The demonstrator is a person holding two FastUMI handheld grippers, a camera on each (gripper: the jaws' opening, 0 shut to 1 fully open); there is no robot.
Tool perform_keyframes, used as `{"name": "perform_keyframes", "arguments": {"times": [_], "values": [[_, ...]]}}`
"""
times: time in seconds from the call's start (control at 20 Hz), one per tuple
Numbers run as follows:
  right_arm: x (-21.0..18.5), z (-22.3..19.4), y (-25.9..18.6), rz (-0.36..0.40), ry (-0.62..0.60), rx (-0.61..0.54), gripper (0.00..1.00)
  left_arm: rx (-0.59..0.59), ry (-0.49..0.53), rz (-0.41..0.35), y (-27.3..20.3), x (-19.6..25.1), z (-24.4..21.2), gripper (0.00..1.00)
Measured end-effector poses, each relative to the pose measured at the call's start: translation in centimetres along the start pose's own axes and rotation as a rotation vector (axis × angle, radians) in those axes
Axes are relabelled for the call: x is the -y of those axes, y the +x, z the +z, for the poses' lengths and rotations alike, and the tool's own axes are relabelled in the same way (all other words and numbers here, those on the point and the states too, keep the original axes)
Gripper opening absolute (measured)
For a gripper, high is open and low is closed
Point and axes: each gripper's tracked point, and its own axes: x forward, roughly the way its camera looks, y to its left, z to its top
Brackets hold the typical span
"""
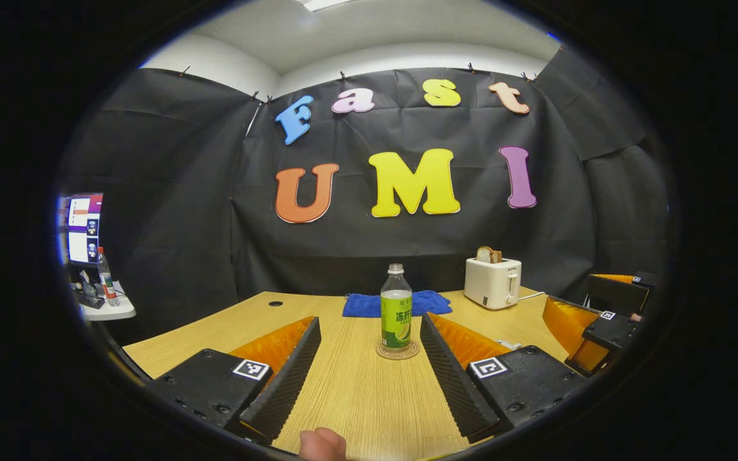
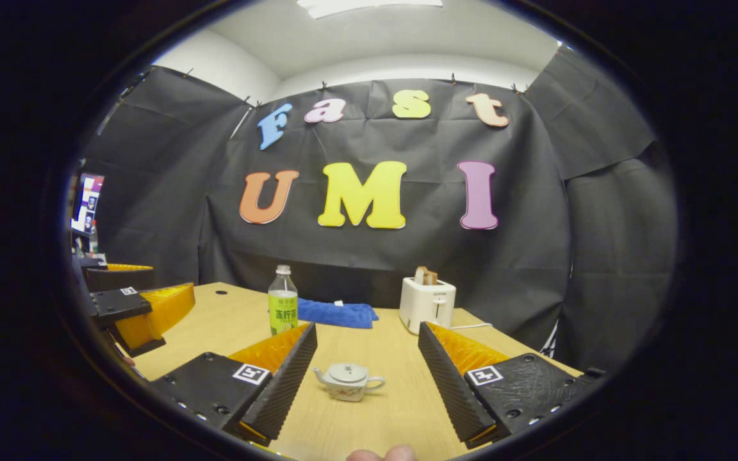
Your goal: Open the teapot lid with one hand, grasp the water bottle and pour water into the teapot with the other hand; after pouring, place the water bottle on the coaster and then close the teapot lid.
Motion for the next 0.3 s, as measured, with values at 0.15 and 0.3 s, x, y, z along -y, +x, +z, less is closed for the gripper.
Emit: {"name": "perform_keyframes", "arguments": {"times": [0.15, 0.3], "values": [[-0.10, 0.22, -0.08, 0.000, -0.001, 0.003, 0.94, 0.001, 0.003, 0.000, -0.16, -0.03, 0.06, 0.98], [-0.10, 0.13, -0.05, 0.000, 0.001, 0.002, 0.95, 0.002, 0.003, 0.001, -0.13, 0.02, 0.12, 0.98]]}}
